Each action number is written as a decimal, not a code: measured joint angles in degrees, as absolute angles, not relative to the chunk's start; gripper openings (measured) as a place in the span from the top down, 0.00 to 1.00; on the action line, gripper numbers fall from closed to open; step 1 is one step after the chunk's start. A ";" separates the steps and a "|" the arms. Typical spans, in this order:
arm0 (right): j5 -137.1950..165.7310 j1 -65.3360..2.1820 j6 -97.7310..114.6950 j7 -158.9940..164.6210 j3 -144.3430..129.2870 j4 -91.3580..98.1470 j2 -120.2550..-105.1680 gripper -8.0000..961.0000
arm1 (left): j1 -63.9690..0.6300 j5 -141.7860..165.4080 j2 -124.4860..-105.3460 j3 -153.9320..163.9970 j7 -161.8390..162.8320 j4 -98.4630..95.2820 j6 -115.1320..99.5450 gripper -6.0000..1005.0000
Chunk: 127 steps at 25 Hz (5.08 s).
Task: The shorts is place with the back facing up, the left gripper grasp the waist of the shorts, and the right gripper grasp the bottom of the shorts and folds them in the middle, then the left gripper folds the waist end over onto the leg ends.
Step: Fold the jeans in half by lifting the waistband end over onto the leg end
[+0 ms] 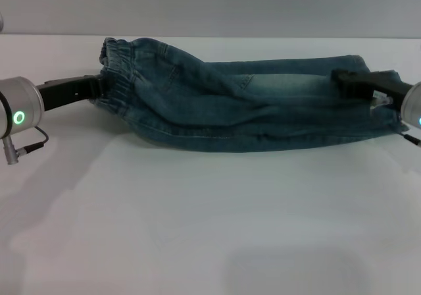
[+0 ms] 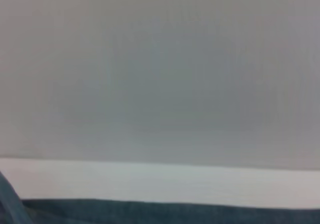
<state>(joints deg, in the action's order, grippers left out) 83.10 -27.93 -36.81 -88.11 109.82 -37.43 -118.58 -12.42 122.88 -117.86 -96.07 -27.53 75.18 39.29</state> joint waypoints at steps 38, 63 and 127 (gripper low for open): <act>76.73 -25.31 -31.12 -88.00 103.95 -32.98 -118.07 0.98 | -10.42 119.82 -117.87 -97.99 -29.41 76.97 43.97 0.89; 76.81 -26.36 -26.14 -91.69 109.72 -38.24 -117.27 0.97 | -7.74 118.84 -117.86 -98.35 -30.23 78.91 44.00 0.89; 49.70 -31.30 -30.70 -92.81 71.33 -36.95 -118.53 0.96 | -5.38 98.38 -117.87 -95.47 -42.90 91.49 46.34 0.91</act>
